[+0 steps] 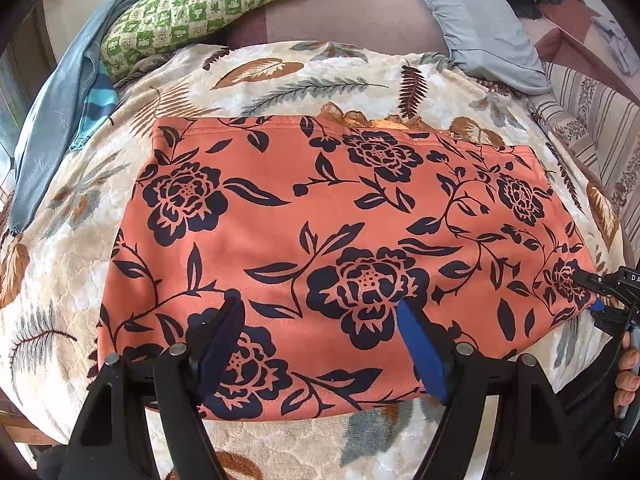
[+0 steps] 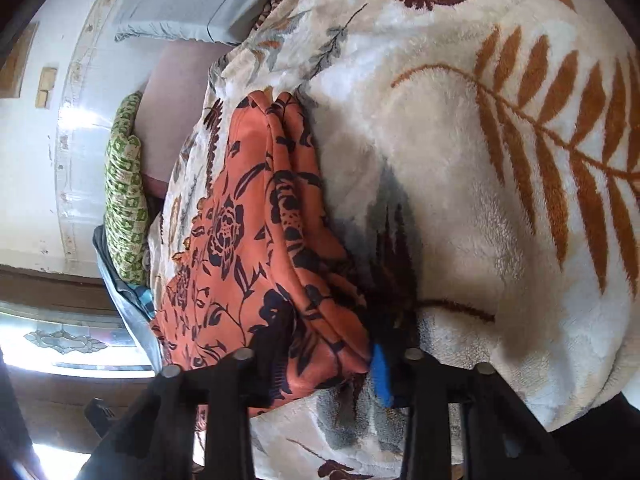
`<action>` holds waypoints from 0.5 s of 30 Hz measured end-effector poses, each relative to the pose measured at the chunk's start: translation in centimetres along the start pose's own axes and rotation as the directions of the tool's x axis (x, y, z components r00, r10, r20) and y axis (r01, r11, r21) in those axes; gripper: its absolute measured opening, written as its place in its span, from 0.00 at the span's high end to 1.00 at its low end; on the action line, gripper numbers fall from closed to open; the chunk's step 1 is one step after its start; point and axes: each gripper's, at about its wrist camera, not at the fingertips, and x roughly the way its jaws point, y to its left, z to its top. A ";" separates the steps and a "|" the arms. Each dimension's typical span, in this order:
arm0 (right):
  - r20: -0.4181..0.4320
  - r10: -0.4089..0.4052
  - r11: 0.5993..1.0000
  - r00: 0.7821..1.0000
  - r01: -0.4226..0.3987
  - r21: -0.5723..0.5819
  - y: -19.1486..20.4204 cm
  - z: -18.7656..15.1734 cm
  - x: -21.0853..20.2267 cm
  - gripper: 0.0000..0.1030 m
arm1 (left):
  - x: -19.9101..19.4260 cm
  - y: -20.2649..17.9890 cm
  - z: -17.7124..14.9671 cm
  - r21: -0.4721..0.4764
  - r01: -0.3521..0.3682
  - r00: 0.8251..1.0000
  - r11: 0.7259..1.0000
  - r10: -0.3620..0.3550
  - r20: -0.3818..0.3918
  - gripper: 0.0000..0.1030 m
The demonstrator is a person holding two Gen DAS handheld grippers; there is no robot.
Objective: Fold small clothes
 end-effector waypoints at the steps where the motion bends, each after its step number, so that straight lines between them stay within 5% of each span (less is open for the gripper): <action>1: 0.007 -0.007 1.000 1.000 0.007 -0.008 0.1 -0.1 -0.1 0.66 | 0.0 -0.1 0.0 0.003 -0.002 1.000 1.000 0.002 -0.002 0.24; 4: 0.015 -0.002 1.000 1.000 0.002 -0.001 0.2 -0.5 -0.6 0.59 | -0.1 0.1 0.2 -0.004 0.000 1.000 1.000 0.000 0.006 0.24; 5: 0.018 -0.003 1.000 1.000 0.003 0.014 0.0 -0.6 -0.7 0.31 | -0.1 0.1 0.3 -0.009 -0.001 1.000 1.000 0.001 0.010 0.24; 6: 0.034 0.014 0.999 0.999 -0.015 0.033 -0.2 -0.8 -0.9 0.23 | 0.0 0.1 0.5 -0.012 0.001 1.000 1.000 -0.001 0.010 0.24; 10: 0.013 0.028 0.999 1.000 -0.029 0.031 0.1 -0.9 -0.6 0.23 | 0.3 -0.6 1.0 -0.011 0.009 1.000 1.000 -0.009 0.013 0.24; 13: 0.001 0.037 0.999 0.999 -0.037 0.025 0.3 -0.9 -0.1 0.36 | 0.8 -1.8 1.2 0.017 0.011 1.000 1.000 -0.011 0.016 0.24; 15: 0.011 0.004 0.999 1.000 -0.004 0.037 0.1 -0.8 0.2 0.69 | 1.2 -2.6 1.2 0.034 0.009 1.000 0.999 -0.009 0.011 0.24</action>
